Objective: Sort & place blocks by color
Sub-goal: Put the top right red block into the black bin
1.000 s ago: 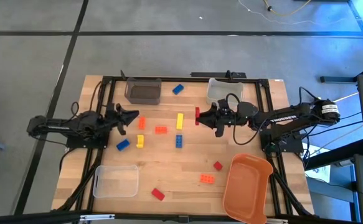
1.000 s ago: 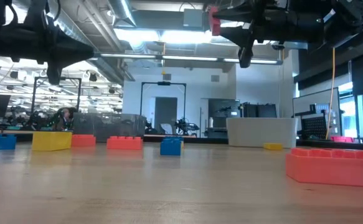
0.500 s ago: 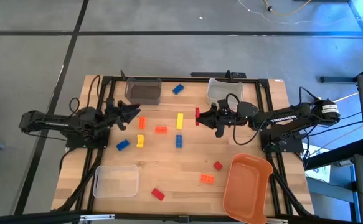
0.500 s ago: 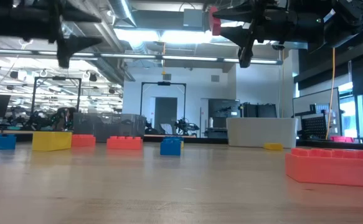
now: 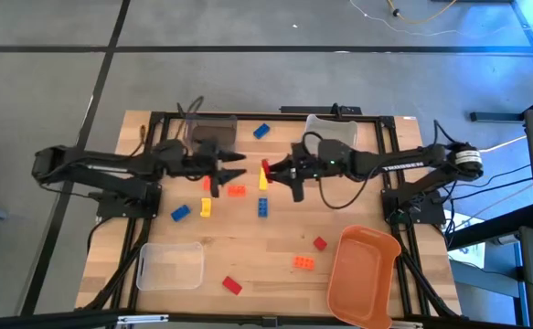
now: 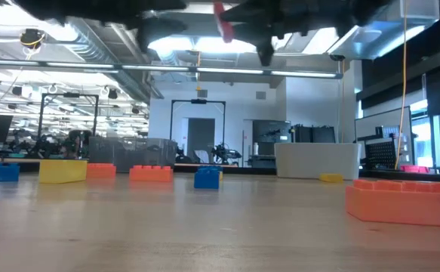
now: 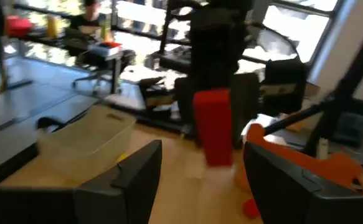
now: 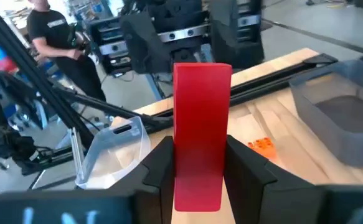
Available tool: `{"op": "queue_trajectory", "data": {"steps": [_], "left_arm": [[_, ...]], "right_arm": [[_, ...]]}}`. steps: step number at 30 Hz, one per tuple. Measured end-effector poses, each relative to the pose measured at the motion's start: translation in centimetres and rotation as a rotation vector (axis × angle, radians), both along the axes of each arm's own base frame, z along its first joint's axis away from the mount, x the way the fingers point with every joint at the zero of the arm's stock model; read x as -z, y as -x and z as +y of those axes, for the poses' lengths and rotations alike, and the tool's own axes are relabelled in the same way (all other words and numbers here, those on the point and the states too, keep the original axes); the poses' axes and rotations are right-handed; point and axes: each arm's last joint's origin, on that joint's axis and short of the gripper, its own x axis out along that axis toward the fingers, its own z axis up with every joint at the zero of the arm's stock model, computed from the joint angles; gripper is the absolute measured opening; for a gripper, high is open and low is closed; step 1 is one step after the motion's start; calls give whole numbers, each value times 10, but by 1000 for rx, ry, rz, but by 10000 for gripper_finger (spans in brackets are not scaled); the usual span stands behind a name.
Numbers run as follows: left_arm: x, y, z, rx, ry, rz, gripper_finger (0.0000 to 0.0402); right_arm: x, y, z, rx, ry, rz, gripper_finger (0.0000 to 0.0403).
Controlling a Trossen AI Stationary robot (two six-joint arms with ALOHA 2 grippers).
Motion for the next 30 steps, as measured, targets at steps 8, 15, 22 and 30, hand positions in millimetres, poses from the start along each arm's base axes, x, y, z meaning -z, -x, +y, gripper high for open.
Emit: {"op": "queue_trajectory", "data": {"steps": [8, 15, 22, 30], "left_arm": [[-8, -44, 2, 117, -18, -12, 218], [-8, -51, 5, 84, -17, -7, 218], [-12, -39, 9, 41, 15, 55, 218], [-10, -45, 8, 94, 106, 19, 218]], "right_arm": [[2, -9, -1, -10, 11, -18, 102], [0, -8, 2, -32, 1, -28, 102], [-4, -7, 2, -17, 11, -50, 102], [-2, -7, 2, -19, 34, -27, 102]]}}
